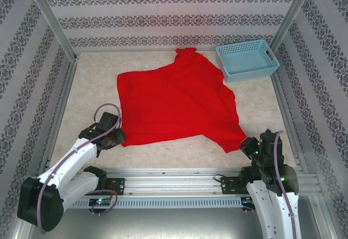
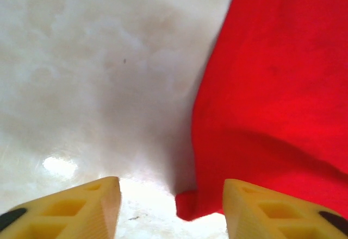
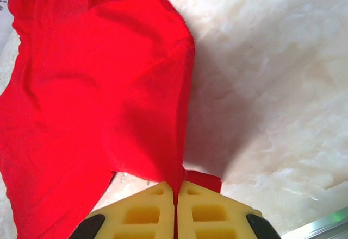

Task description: Fold the inside-out t-shirt

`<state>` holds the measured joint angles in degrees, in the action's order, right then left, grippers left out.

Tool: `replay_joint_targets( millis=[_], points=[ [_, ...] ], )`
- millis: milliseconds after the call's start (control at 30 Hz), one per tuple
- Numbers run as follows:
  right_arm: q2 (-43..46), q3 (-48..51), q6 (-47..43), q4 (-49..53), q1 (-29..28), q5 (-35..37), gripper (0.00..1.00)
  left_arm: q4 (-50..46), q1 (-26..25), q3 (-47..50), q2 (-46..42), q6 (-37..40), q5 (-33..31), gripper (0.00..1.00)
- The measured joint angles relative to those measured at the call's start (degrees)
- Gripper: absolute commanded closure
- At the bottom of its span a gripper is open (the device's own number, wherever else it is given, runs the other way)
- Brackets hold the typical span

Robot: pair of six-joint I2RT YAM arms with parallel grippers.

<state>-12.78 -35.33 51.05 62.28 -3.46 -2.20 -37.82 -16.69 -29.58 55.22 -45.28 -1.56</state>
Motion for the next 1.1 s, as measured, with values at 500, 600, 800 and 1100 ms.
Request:
replay_joint_targets(
  millis=[500,600,800,1100],
  points=[
    [-2.0,0.0,0.0,-2.7,0.0,0.0,0.91,2.7,-4.0,1.4,3.9,-0.5,2.7,0.58],
    [-2.4,0.0,0.0,-3.1,0.0,-0.1,0.91,3.6,-4.6,1.8,3.7,-0.5,3.1,0.59],
    [-2.5,0.0,0.0,-4.3,0.0,-0.2,0.91,6.5,-4.7,2.9,7.0,-1.0,4.5,0.78],
    [-4.6,-1.0,-1.4,-4.9,0.0,0.5,0.95,3.0,-5.1,-6.1,7.4,2.8,1.2,1.0]
  ],
)
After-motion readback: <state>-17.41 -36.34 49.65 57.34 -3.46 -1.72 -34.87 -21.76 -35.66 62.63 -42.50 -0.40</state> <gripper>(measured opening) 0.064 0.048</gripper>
